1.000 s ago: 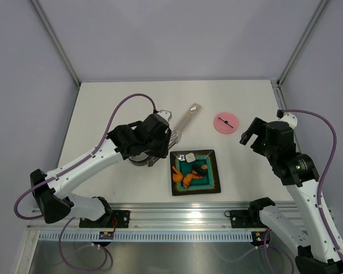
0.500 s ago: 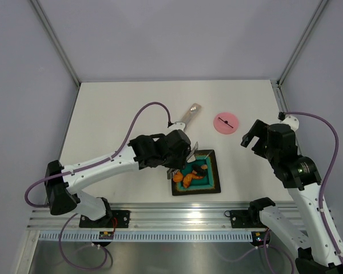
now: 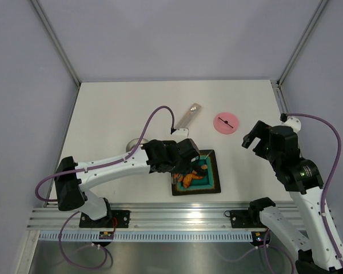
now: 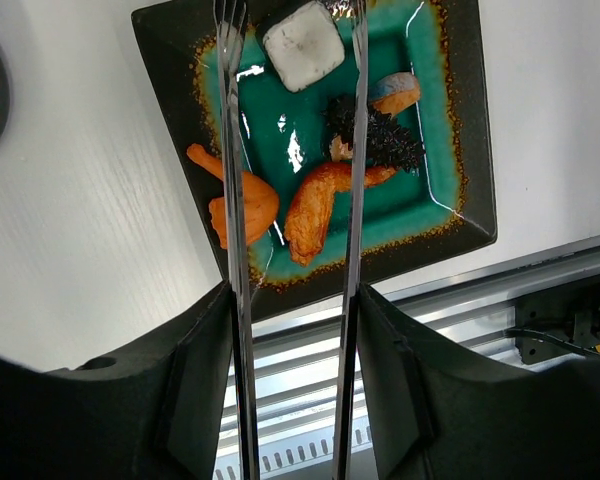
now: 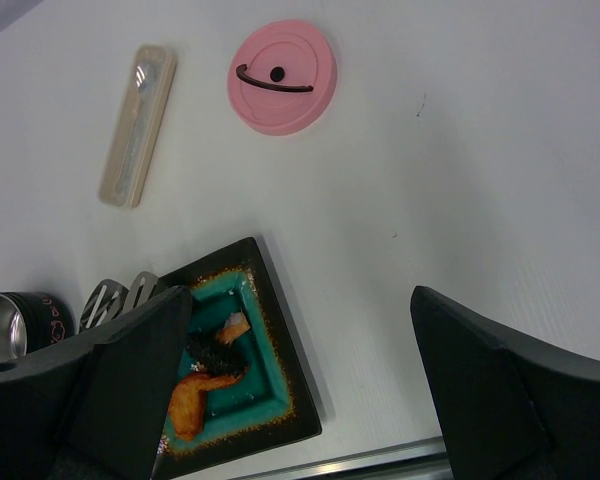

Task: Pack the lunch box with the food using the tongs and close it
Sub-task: Pick up the fake food from the plate.

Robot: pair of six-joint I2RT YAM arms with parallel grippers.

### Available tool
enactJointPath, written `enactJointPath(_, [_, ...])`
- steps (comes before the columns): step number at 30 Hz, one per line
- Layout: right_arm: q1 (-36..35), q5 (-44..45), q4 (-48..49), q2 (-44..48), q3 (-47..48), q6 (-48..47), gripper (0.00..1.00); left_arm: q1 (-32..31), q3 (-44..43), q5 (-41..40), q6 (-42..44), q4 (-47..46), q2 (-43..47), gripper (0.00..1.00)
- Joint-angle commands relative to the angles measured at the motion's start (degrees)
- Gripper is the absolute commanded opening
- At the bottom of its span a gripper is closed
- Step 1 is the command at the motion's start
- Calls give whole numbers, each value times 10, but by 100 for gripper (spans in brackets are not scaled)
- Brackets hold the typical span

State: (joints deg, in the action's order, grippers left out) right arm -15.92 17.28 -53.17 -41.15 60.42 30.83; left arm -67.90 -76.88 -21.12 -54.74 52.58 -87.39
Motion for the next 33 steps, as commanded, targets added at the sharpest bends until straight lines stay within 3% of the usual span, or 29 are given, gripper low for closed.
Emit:
enactJointPath(1, [0,-3,1,9,11,-5,99,-4,-5,-26,-27,-12,13,53])
enactJointPath(5, [-1,-7,0,14,7,-4,99,-5,0,-18,-29,-22,8,57])
enactJointPath(24, [0,-6,-1,29,-8,-15,99,-31,-25,-26,-47,3,-66,57])
enactJointPath(27, [0,-7,-2,30,-8,-15,99,-35,-31,-31,-48,4,-67,51])
enactJointPath(33, [0,-8,-1,34,-6,-15,100,-43,-56,-43,-45,22,-63,27])
